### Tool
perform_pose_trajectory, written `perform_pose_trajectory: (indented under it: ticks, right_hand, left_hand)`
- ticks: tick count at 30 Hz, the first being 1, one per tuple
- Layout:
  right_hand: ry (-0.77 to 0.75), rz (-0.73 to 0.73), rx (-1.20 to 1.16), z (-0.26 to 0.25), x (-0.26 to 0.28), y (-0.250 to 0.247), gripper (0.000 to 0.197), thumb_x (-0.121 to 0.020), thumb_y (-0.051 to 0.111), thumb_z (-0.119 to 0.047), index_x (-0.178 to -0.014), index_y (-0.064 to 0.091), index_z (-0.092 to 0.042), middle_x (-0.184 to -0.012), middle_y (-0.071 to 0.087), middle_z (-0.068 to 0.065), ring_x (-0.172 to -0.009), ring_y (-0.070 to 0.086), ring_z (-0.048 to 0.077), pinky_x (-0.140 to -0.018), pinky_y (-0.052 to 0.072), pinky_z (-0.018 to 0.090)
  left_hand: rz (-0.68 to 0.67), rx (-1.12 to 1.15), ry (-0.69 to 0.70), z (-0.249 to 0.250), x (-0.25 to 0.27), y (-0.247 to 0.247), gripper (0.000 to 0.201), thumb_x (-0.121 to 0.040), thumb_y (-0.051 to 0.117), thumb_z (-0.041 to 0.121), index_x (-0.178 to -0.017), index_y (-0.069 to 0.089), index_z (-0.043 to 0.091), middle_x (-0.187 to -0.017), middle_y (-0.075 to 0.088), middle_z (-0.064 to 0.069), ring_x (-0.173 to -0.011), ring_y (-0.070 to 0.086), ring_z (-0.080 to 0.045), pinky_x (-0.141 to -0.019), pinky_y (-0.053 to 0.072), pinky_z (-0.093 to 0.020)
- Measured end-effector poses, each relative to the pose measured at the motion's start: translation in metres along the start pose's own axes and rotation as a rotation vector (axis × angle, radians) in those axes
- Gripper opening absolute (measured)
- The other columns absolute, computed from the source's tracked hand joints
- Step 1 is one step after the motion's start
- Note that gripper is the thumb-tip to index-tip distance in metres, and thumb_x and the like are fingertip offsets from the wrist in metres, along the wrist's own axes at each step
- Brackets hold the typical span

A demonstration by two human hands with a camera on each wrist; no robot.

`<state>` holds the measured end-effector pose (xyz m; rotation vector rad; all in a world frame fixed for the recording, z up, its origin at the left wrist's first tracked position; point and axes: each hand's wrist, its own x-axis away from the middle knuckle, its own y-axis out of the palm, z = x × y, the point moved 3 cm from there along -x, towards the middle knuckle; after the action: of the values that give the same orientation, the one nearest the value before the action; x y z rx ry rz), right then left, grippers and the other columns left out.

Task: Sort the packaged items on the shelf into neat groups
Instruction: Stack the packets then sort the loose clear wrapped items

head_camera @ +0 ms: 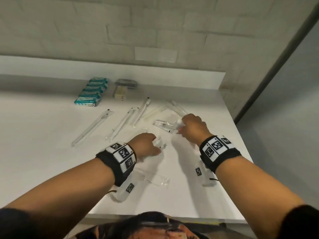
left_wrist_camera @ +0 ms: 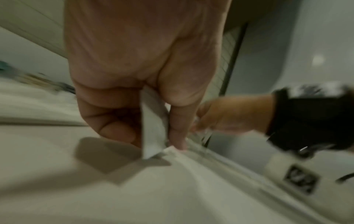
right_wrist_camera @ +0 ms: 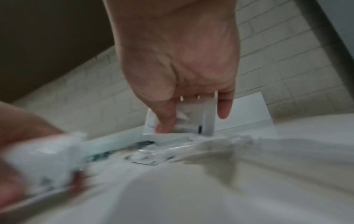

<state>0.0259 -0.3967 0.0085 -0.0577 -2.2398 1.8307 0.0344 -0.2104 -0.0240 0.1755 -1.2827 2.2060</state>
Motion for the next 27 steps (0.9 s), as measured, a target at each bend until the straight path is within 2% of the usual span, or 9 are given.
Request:
perform_pose_trajectory:
  ticks: [3, 6, 8, 11, 15, 19, 21, 24, 27]
  right_hand:
    - [-0.04, -0.131, -0.041, -0.003, -0.014, 0.01, 0.016, -0.085, 0.061, -0.022, -0.099, 0.061, -0.015, -0.115, 0.06, 0.007, -0.108, 0.057, 0.029, -0.09, 0.048, 0.037]
    - [-0.11, -0.234, -0.07, -0.004, -0.011, 0.017, 0.005, -0.089, 0.057, -0.022, -0.087, 0.057, -0.017, -0.099, 0.06, 0.003, -0.088, 0.057, 0.02, -0.073, 0.045, 0.029]
    - [-0.116, -0.233, -0.09, -0.009, -0.015, 0.011, 0.016, -0.09, 0.06, -0.026, -0.079, 0.05, -0.019, -0.091, 0.057, -0.001, -0.084, 0.056, 0.018, -0.07, 0.045, 0.029]
    - [-0.085, -0.164, -0.132, -0.024, -0.031, -0.001, 0.022, -0.091, 0.06, -0.032, -0.092, 0.048, -0.013, -0.093, 0.053, 0.001, -0.084, 0.052, 0.019, -0.061, 0.038, 0.027]
    - [0.028, -0.225, -0.044, -0.05, -0.053, 0.015, 0.054, -0.085, 0.068, -0.028, -0.13, 0.048, -0.006, -0.124, 0.058, 0.011, -0.107, 0.059, 0.027, -0.084, 0.048, 0.029]
    - [0.086, -0.208, 0.206, -0.066, -0.056, 0.033, 0.055, -0.082, 0.066, -0.038, -0.127, 0.049, -0.011, -0.129, 0.044, 0.012, -0.118, 0.048, 0.032, -0.093, 0.043, 0.039]
    - [0.064, -0.211, 0.197, -0.07, -0.054, 0.038, 0.049, -0.082, 0.063, -0.029, -0.125, 0.048, -0.012, -0.125, 0.049, 0.011, -0.114, 0.05, 0.031, -0.093, 0.045, 0.039]
    - [0.063, -0.29, 0.072, -0.075, -0.046, 0.044, 0.045, -0.084, 0.063, -0.021, -0.122, 0.044, -0.006, -0.112, 0.061, 0.011, -0.097, 0.061, 0.027, -0.079, 0.051, 0.034]
    - [0.069, -0.353, 0.146, -0.083, -0.033, 0.038, 0.042, -0.087, 0.06, -0.026, -0.124, 0.053, -0.006, -0.121, 0.064, 0.011, -0.105, 0.063, 0.026, -0.079, 0.049, 0.029]
  left_hand:
    - [0.067, 0.335, -0.078, -0.025, 0.013, -0.019, 0.029, -0.085, 0.064, 0.041, -0.096, 0.059, 0.015, -0.094, 0.064, 0.001, -0.081, 0.062, -0.015, -0.05, 0.052, -0.024]
    - [0.186, 0.627, -0.115, -0.051, 0.02, -0.043, 0.031, -0.089, 0.057, 0.044, -0.101, 0.064, 0.016, -0.096, 0.067, -0.004, -0.088, 0.065, -0.02, -0.062, 0.056, -0.03]
    - [0.19, 0.856, -0.081, -0.061, 0.026, -0.054, 0.032, -0.094, 0.051, 0.043, -0.1, 0.061, 0.014, -0.094, 0.068, -0.008, -0.086, 0.066, -0.023, -0.071, 0.057, -0.039]
    - [0.151, 1.1, -0.041, -0.071, 0.028, -0.06, 0.032, -0.098, 0.046, 0.038, -0.108, 0.054, 0.01, -0.097, 0.066, -0.012, -0.088, 0.068, -0.027, -0.071, 0.058, -0.039]
    - [0.115, 1.271, 0.003, -0.077, 0.023, -0.062, 0.014, -0.096, 0.052, 0.017, -0.109, 0.054, 0.011, -0.1, 0.067, -0.014, -0.091, 0.069, -0.027, -0.076, 0.058, -0.035]
    - [0.065, 1.392, 0.035, -0.084, 0.027, -0.07, 0.021, -0.097, 0.044, 0.006, -0.115, 0.053, 0.005, -0.109, 0.068, -0.02, -0.099, 0.069, -0.031, -0.075, 0.059, -0.033]
    - [0.055, 1.41, 0.039, -0.087, 0.03, -0.073, 0.02, -0.098, 0.043, 0.01, -0.115, 0.053, 0.006, -0.113, 0.067, -0.021, -0.099, 0.068, -0.031, -0.078, 0.059, -0.035]
    - [0.061, 1.423, 0.038, -0.096, 0.034, -0.076, 0.019, -0.098, 0.043, 0.011, -0.114, 0.052, 0.006, -0.112, 0.067, -0.02, -0.099, 0.067, -0.031, -0.083, 0.056, -0.036]
    - [0.078, 1.417, 0.039, -0.1, 0.036, -0.077, 0.017, -0.097, 0.045, 0.009, -0.111, 0.053, 0.006, -0.106, 0.068, -0.018, -0.096, 0.068, -0.03, -0.081, 0.056, -0.036]
